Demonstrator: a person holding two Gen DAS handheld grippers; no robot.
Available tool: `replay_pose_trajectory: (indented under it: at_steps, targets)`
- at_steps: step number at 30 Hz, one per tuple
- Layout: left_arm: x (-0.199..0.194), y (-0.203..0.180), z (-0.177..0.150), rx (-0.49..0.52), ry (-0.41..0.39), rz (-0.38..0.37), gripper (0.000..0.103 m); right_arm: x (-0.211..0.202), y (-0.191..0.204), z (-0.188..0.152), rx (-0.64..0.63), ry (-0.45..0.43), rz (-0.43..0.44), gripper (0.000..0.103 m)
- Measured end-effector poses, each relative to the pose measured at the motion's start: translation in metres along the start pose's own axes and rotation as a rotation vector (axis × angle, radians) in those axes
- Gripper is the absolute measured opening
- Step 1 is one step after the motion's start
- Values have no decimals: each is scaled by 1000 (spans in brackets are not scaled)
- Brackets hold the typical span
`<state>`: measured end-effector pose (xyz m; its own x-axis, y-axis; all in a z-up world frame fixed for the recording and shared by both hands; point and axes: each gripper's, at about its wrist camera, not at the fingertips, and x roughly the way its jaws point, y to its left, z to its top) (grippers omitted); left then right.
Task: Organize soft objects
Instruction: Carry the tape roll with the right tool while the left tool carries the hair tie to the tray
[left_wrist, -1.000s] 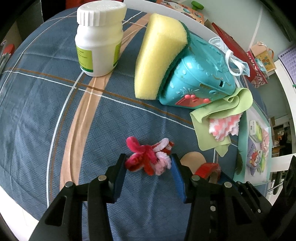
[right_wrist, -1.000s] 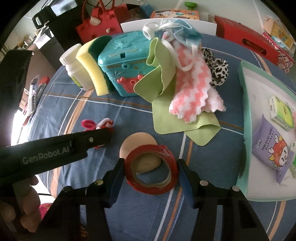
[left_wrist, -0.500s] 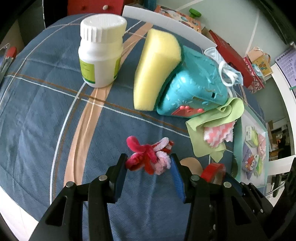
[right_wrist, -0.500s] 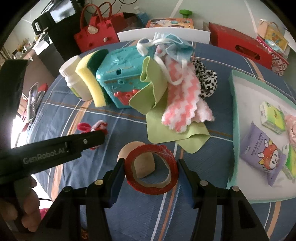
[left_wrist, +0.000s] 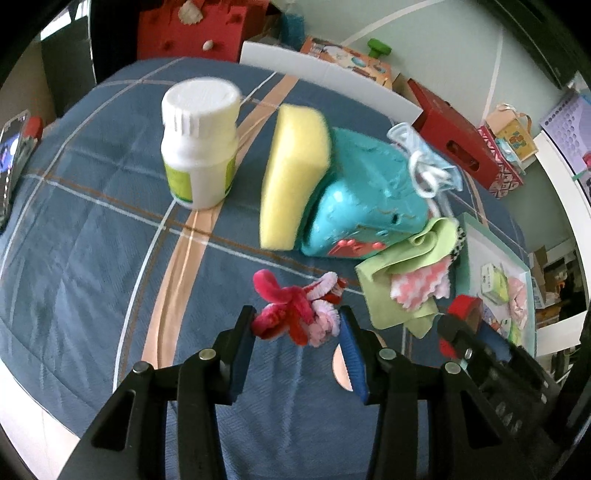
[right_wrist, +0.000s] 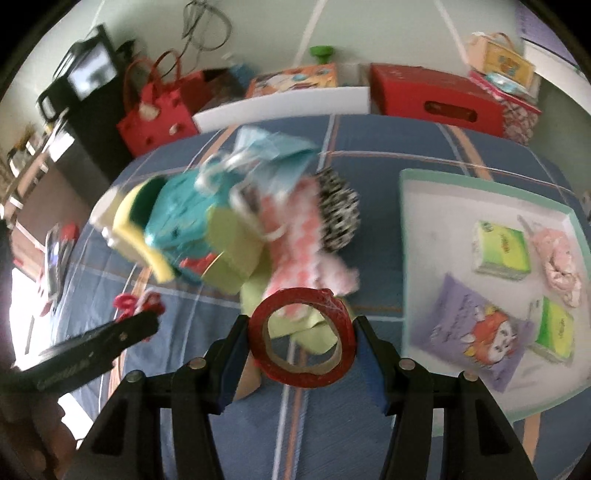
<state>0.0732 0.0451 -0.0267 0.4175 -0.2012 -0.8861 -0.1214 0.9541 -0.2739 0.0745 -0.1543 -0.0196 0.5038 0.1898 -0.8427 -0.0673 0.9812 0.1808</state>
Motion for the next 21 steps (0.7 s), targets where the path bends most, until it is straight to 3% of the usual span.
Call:
replay_pose_trajectory:
  at_steps: [6,13,21]
  targets:
    - [-23,-20,7,44,-45,-16,46,-7,-26,15,79,-54,-45,59]
    - [-53,-73,13,160,-100,-105,46,-16,-68,29,209,-110,-68,59]
    - [-43,-143,28,321,-108,-99,46,-22,-131,34,379,-141,-146,59]
